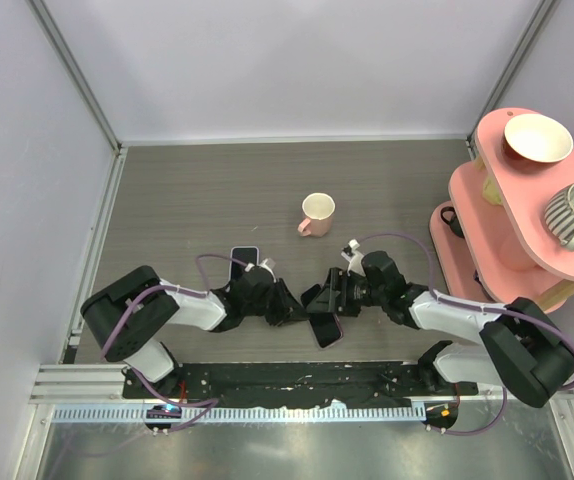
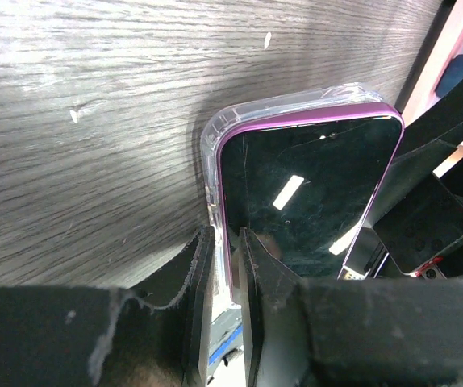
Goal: Put the phone into the phone case
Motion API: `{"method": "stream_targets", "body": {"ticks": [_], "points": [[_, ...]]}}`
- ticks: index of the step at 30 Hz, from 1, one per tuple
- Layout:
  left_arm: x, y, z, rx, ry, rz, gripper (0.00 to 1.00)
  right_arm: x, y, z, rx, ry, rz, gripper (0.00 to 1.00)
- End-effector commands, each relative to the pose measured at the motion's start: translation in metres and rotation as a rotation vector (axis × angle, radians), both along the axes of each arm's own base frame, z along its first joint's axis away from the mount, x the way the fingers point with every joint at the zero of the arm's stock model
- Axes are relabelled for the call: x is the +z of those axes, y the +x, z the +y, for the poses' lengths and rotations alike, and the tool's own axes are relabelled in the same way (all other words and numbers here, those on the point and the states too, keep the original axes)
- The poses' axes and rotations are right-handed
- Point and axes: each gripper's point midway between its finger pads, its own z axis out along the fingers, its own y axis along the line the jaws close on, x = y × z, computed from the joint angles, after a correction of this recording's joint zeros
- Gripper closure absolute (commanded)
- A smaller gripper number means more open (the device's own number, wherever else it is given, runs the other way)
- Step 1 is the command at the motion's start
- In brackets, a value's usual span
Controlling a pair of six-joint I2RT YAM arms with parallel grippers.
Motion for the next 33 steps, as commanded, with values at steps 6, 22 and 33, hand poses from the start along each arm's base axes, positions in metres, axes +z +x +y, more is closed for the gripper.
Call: {"method": "stream_targets", "body": {"ticks": [6,22,33], "points": [[-0.013,-0.007,0.008,-0.041,0.124,-0.011,0.79,0.014,-0.005,0.001,0.060,0.016,-0.046,0.45],[-0.019,-0.007,0.013,-0.046,0.168,-0.014,0.80,0.006,-0.017,-0.006,0.060,0.039,-0.012,0.89],[0.016,0.002,0.006,-0.083,0.145,-0.077,0.73,0.004,-0.009,-0.013,0.052,-0.030,-0.049,0.99]]}}
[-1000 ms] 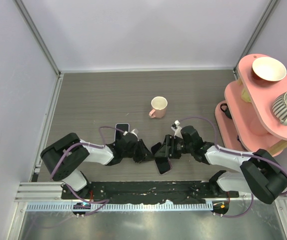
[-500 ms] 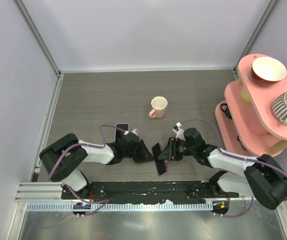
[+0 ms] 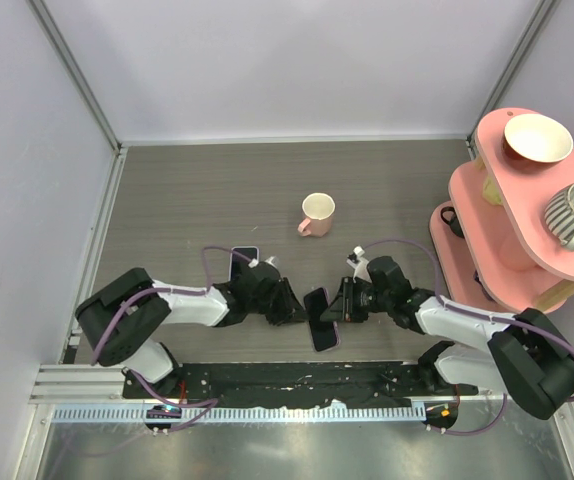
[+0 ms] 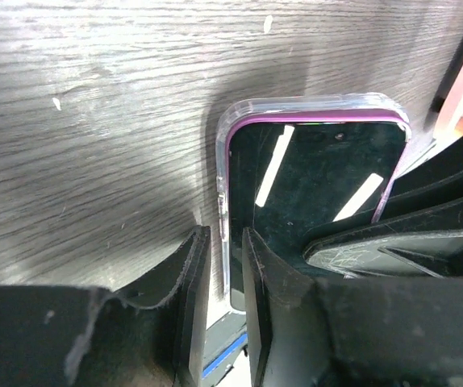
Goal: Put the phone into the phone case
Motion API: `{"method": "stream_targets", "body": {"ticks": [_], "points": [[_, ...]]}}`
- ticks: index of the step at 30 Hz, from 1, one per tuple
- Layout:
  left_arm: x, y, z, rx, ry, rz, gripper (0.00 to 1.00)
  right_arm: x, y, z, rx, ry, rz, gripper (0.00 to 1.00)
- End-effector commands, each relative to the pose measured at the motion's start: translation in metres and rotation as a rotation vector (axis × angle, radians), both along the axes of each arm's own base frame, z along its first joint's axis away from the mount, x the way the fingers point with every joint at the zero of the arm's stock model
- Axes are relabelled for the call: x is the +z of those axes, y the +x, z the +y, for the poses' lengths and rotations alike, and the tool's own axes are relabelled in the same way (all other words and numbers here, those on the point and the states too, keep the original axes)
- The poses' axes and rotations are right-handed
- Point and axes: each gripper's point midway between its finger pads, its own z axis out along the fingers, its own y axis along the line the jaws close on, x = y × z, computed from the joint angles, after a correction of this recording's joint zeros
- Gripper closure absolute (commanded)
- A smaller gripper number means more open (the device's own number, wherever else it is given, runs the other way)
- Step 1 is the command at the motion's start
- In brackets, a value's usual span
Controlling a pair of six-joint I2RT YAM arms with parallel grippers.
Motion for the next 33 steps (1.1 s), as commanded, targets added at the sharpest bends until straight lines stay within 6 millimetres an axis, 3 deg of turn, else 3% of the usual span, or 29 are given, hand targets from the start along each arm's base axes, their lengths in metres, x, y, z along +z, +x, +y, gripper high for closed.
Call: {"method": "stream_targets", "body": {"ticks": [1,4,6,7,9,12,14,16,17,21,25,30,33], "points": [[0.025,0.009,0.004,-0.033,0.044,-0.071,0.71,0.025,0.008,0.009,0.042,0.044,-0.092,0.99],[0.067,0.025,0.013,-0.032,0.054,-0.172,0.64,0.041,0.012,0.011,0.046,0.076,-0.136,0.99],[0.092,0.037,0.026,-0.003,0.095,-0.225,0.52,0.058,0.015,0.013,0.045,0.114,-0.184,0.99],[0.115,0.040,0.030,-0.011,0.078,-0.290,0.50,0.065,0.016,0.016,0.048,0.135,-0.207,0.99],[0.137,0.045,0.040,-0.006,0.076,-0.335,0.44,0.087,0.019,0.020,0.050,0.187,-0.249,0.99],[0.173,0.040,0.050,-0.041,0.020,-0.425,0.38,0.126,0.022,0.027,0.040,0.303,-0.311,0.99],[0.194,0.028,0.052,-0.092,-0.039,-0.487,0.34,0.157,0.025,0.031,0.042,0.398,-0.387,0.99],[0.202,0.016,0.052,-0.139,-0.093,-0.514,0.30,0.193,0.021,0.032,0.032,0.517,-0.455,0.99],[0.216,0.011,0.052,-0.156,-0.144,-0.560,0.30,0.202,0.020,0.031,0.026,0.550,-0.471,0.99],[0.231,-0.009,0.043,-0.254,-0.272,-0.601,0.27,0.240,0.010,0.027,0.042,0.659,-0.556,0.99],[0.233,-0.020,0.028,-0.330,-0.398,-0.601,0.28,0.257,0.003,0.026,0.061,0.723,-0.563,0.99],[0.226,-0.025,0.013,-0.370,-0.496,-0.540,0.32,0.260,-0.008,0.026,0.100,0.792,-0.529,0.98],[0.234,-0.026,0.007,-0.387,-0.555,-0.559,0.42,0.253,-0.008,0.027,0.104,0.788,-0.502,0.96]]}}
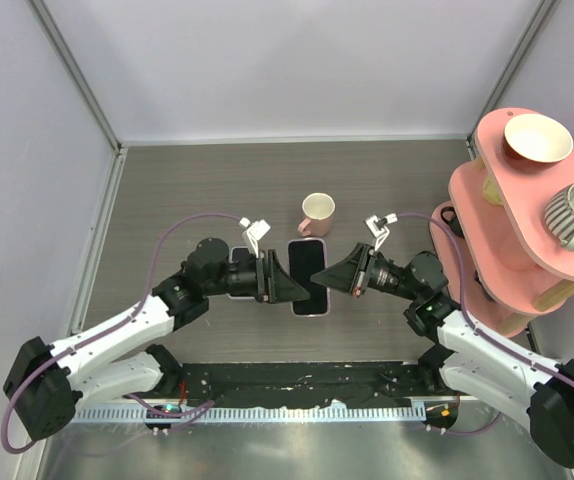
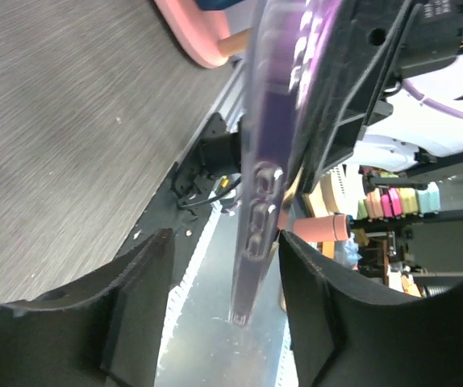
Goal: Put the phone into the phone case
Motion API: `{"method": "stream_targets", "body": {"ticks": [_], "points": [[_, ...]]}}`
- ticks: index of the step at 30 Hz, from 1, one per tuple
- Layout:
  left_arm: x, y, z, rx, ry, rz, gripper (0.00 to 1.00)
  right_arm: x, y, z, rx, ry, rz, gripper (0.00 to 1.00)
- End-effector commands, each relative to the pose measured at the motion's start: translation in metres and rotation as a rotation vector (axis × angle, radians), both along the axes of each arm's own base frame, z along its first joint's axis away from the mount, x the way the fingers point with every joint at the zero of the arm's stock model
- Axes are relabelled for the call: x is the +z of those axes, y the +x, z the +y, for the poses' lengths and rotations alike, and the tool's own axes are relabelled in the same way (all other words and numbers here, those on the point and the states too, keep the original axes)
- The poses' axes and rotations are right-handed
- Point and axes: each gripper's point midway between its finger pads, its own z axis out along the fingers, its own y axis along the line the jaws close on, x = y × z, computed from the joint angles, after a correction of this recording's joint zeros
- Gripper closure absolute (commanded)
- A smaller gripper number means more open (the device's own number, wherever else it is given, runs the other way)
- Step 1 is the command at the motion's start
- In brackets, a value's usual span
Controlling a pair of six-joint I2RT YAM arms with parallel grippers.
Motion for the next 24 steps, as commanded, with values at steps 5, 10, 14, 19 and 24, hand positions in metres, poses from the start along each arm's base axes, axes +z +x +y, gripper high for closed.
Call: {"method": "stream_targets", "body": {"ticks": [5,10,14,19,24], "points": [[0.029,0.000,-0.011,-0.047,-0.161,-0.071,0.61,0.020,-0.016,-0.002,0.071,0.081,-0.046,0.94],[0.026,0.000,-0.007,-0.020,-0.166,-0.083,0.79,0.002,-0.022,-0.003,0.094,0.041,-0.015,0.90],[0.022,0.000,-0.006,-0.013,-0.159,-0.088,1.00,-0.007,-0.025,-0.003,0.105,0.018,-0.005,0.75],[0.020,0.002,-0.005,-0.008,-0.155,-0.096,1.00,-0.015,-0.040,-0.008,0.146,0.013,-0.006,0.41],[0.028,0.004,-0.005,0.011,-0.190,-0.117,1.00,-0.033,-0.052,-0.012,0.183,-0.007,0.023,0.30]]}}
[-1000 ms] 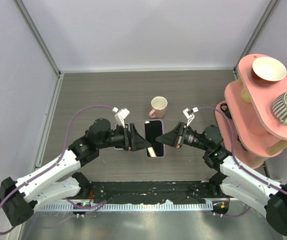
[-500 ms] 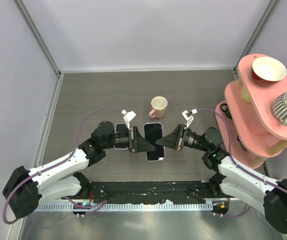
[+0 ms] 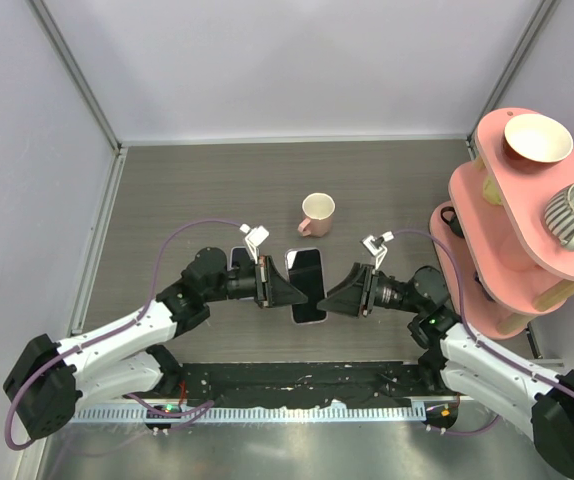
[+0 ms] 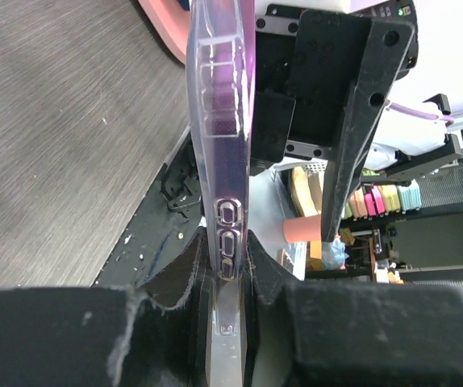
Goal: Put the phone into the phone case
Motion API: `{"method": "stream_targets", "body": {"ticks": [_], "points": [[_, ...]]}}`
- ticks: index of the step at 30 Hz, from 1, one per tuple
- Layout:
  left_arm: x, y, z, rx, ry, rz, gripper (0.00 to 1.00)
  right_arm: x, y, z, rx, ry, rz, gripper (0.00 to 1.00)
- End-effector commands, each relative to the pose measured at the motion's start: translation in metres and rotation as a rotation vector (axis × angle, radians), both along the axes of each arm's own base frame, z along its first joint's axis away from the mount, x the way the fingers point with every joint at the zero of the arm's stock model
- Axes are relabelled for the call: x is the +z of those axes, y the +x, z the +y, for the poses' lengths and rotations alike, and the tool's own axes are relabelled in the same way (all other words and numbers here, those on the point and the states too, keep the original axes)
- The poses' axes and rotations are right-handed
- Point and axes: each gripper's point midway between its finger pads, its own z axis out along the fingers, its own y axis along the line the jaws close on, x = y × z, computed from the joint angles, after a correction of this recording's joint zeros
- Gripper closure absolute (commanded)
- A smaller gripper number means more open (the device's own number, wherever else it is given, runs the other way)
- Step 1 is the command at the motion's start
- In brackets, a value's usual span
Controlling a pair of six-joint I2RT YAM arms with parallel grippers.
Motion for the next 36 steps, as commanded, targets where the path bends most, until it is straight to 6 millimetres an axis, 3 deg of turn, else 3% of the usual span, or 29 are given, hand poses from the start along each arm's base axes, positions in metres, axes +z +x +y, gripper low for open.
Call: {"method": "stream_targets", "body": {"ticks": [1,7,10,11,14,18,19,20,23,25,26,27,30,36], "points": [[0.033,0.008,0.000,0.036,-0.106,-0.110,1.00,-0.003,-0.017,-0.004,0.060,0.013,-0.027,0.31],[0.036,0.011,-0.001,0.045,-0.116,-0.114,1.00,-0.009,-0.024,-0.003,0.092,0.011,-0.030,0.45],[0.036,0.012,-0.003,0.044,-0.119,-0.108,1.00,-0.009,-0.026,-0.003,0.101,0.030,-0.034,0.63],[0.034,0.013,-0.004,0.041,-0.113,-0.102,1.00,-0.008,-0.026,-0.004,0.099,0.035,-0.034,0.76],[0.030,0.015,-0.005,0.046,-0.104,-0.094,1.00,-0.003,-0.025,-0.004,0.088,0.058,-0.041,0.99],[0.021,0.016,-0.004,0.055,-0.072,-0.085,1.00,-0.005,-0.019,-0.002,0.065,0.038,-0.022,0.99],[0.019,0.016,-0.003,0.056,-0.065,-0.086,1.00,-0.004,-0.019,-0.002,0.062,0.038,-0.019,0.98],[0.018,0.016,-0.003,0.054,-0.060,-0.083,1.00,-0.002,-0.016,-0.002,0.049,0.039,-0.021,0.80],[0.018,0.009,-0.004,0.010,-0.065,-0.083,1.00,-0.001,-0.007,-0.001,0.003,0.022,-0.019,0.53],[0.018,0.002,-0.004,-0.030,-0.069,-0.083,1.00,0.000,-0.003,-0.001,-0.023,0.010,-0.015,0.41],[0.017,-0.001,-0.004,-0.042,-0.068,-0.086,1.00,0.011,0.001,-0.002,-0.048,0.021,-0.058,0.32],[0.017,-0.003,-0.003,-0.051,-0.069,-0.085,1.00,0.006,0.010,-0.002,-0.093,-0.008,-0.035,0.29],[0.021,-0.015,-0.001,-0.113,-0.083,-0.103,1.00,0.015,0.025,-0.003,-0.177,-0.028,-0.064,0.23],[0.027,-0.034,0.006,-0.195,-0.116,-0.151,1.00,0.044,0.037,0.008,-0.162,-0.001,-0.088,0.24]]}}
